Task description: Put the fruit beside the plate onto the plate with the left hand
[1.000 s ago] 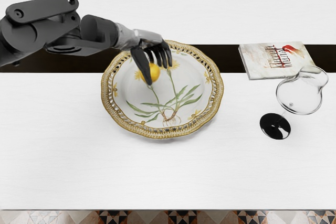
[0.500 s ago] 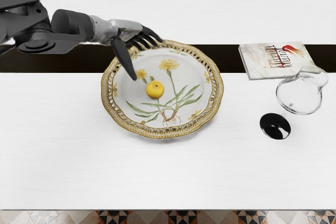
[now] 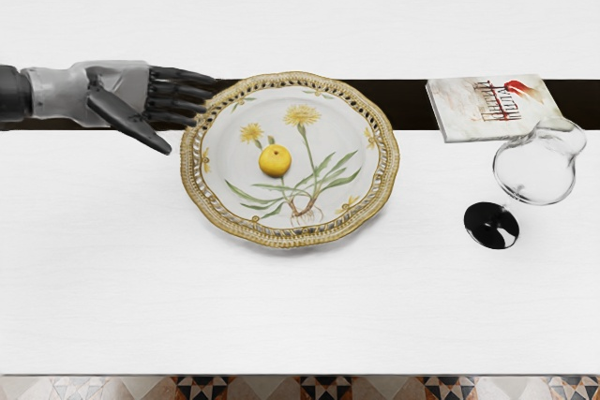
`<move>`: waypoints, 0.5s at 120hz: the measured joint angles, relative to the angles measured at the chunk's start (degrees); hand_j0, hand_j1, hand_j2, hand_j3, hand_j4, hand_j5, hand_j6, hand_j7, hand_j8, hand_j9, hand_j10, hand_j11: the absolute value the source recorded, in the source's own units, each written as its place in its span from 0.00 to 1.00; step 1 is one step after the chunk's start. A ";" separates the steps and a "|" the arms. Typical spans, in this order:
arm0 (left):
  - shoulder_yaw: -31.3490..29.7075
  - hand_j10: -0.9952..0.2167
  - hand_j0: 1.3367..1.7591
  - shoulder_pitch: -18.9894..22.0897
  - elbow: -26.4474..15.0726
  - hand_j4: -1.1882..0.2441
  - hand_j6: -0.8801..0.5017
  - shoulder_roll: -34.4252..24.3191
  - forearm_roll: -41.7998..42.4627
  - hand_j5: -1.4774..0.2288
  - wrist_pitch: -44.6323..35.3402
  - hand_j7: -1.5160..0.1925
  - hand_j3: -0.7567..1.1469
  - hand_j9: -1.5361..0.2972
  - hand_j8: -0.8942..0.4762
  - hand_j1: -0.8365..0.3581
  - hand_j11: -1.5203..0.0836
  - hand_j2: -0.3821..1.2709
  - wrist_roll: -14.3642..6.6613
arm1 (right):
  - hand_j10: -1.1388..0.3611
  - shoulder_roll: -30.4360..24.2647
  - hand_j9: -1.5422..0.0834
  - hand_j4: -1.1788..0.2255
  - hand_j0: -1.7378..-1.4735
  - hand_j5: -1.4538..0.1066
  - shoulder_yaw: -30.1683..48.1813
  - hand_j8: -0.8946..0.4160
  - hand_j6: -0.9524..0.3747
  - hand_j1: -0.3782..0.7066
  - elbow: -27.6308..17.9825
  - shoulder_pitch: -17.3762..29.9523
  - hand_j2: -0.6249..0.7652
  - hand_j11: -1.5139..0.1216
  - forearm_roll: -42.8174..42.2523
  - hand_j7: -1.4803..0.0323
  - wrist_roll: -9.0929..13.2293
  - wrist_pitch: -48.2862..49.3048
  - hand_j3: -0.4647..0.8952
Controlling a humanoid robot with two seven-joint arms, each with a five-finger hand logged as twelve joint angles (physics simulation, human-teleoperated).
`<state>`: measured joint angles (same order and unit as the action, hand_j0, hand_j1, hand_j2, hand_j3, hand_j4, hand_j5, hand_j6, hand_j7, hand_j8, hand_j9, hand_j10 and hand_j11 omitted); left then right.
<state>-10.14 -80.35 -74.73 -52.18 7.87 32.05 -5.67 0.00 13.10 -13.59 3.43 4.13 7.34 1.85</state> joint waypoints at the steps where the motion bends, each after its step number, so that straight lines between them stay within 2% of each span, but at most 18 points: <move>1: 0.00 0.67 0.76 0.29 -0.09 0.70 0.50 -0.29 0.25 0.72 0.23 0.75 0.40 0.71 0.52 0.81 0.80 0.25 0.00 | 0.74 0.00 0.93 0.82 0.30 0.91 0.00 0.66 0.70 0.06 -0.02 0.00 0.45 0.90 0.00 0.96 0.00 0.00 0.34; 24: 0.02 0.68 0.76 4.66 -0.97 0.71 0.52 -6.93 4.83 0.74 2.53 0.76 0.40 0.72 0.53 0.82 0.81 0.25 0.04 | 0.74 0.00 0.93 0.82 0.30 0.91 0.00 0.66 0.70 0.06 -0.52 0.00 0.45 0.90 0.00 0.96 0.03 0.00 0.34; 46: 0.01 0.69 0.76 5.74 -0.85 0.72 0.53 -9.73 7.00 0.75 2.88 0.77 0.40 0.73 0.54 0.84 0.82 0.25 -0.10 | 0.74 0.00 0.93 0.82 0.30 0.91 0.00 0.66 0.70 0.06 -0.63 0.00 0.45 0.90 0.00 0.96 0.04 0.00 0.34; 60: 0.04 0.74 0.76 6.19 -0.38 0.76 0.57 -10.59 7.23 0.79 2.94 0.81 0.40 0.77 0.58 0.90 0.87 0.24 -0.98 | 0.74 0.00 0.93 0.82 0.30 0.91 0.00 0.66 0.70 0.06 -0.64 0.00 0.45 0.90 0.00 0.96 0.04 0.00 0.34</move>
<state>-10.11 -74.16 -75.11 -62.77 15.10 34.99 -6.65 0.00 13.09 -14.23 3.43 4.13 7.38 1.85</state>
